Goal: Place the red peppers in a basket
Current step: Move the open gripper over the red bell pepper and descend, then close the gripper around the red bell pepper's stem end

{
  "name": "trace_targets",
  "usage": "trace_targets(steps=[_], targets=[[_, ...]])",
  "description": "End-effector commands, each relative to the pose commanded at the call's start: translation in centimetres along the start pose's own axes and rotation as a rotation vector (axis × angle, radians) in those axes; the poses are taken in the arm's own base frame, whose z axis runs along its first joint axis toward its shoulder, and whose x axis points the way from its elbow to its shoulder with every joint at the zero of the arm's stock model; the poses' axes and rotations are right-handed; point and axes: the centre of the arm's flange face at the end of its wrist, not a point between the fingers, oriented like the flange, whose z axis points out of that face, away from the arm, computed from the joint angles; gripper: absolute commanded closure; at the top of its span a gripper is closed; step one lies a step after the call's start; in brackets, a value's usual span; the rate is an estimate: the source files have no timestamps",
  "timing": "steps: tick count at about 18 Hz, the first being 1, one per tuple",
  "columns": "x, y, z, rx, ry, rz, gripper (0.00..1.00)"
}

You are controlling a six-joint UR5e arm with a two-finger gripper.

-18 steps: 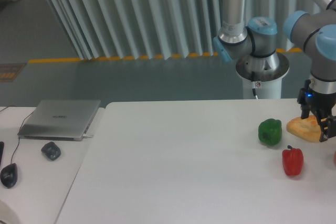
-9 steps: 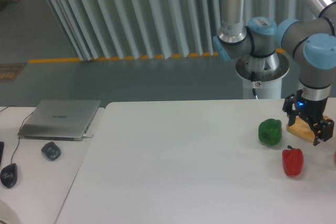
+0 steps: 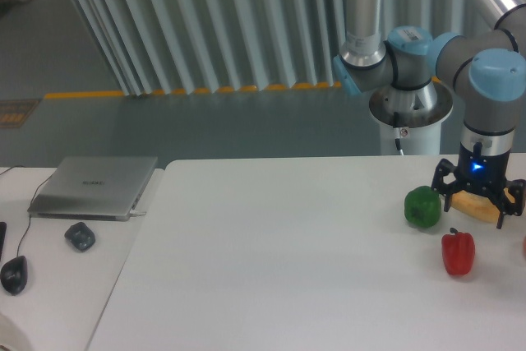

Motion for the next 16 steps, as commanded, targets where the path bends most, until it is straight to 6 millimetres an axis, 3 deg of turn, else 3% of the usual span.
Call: trace_targets(steps=[4, 8, 15, 16], targets=[[1.5, -1.1, 1.3, 0.015, -0.015, -0.011, 0.00], [0.6, -0.8, 3.5, -0.076, -0.075, -0.003, 0.00], [0.5, -1.6, 4.0, -0.103, -0.060, 0.001, 0.00], [0.4, -1.7, 5.2, -0.121, -0.054, 0.002, 0.00]])
